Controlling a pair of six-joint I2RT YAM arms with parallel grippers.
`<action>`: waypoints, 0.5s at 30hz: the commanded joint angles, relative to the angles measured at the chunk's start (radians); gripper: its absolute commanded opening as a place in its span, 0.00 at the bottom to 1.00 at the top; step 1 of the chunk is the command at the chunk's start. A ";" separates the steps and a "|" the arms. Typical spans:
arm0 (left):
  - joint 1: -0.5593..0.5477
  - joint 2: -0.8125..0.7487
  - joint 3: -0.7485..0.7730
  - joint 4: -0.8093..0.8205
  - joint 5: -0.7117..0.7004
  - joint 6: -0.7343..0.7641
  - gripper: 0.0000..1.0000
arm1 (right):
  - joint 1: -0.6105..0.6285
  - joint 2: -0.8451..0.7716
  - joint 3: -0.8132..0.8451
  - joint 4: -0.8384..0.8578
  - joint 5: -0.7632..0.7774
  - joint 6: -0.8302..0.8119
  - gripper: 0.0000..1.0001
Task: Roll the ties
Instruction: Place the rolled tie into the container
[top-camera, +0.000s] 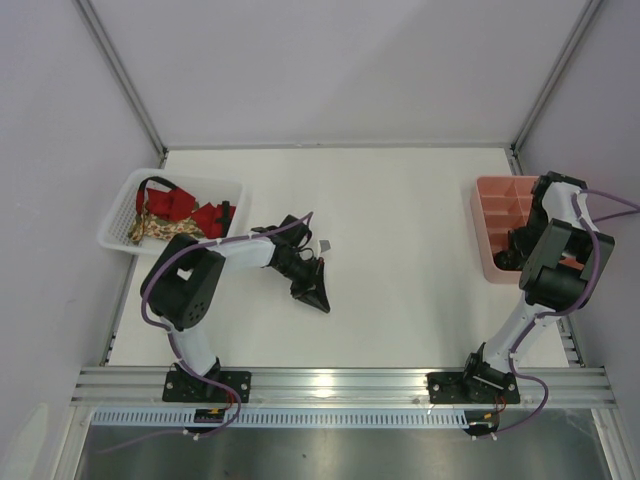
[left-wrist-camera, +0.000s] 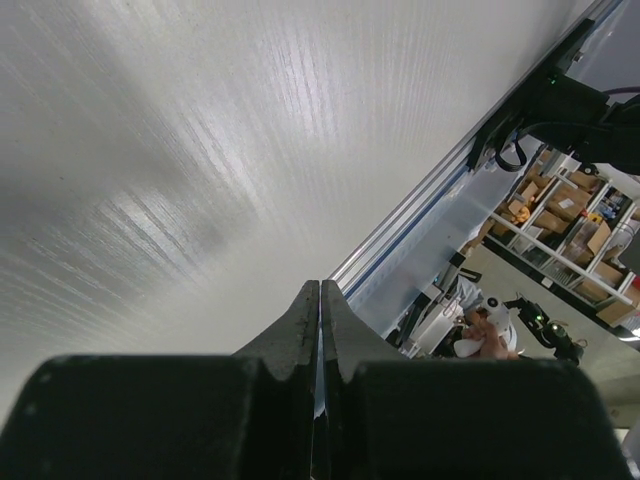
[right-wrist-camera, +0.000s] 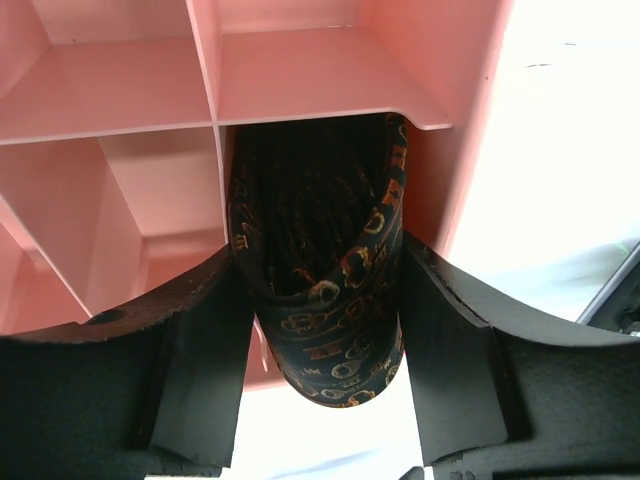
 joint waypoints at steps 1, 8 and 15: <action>0.014 0.000 0.011 0.038 0.020 0.017 0.07 | 0.025 -0.027 -0.024 0.068 0.049 0.018 0.63; 0.024 -0.009 -0.004 0.053 0.021 0.010 0.07 | 0.073 -0.068 -0.118 0.182 0.097 0.023 0.65; 0.037 -0.026 -0.021 0.052 0.023 0.011 0.07 | 0.071 -0.052 -0.189 0.232 0.060 0.004 0.66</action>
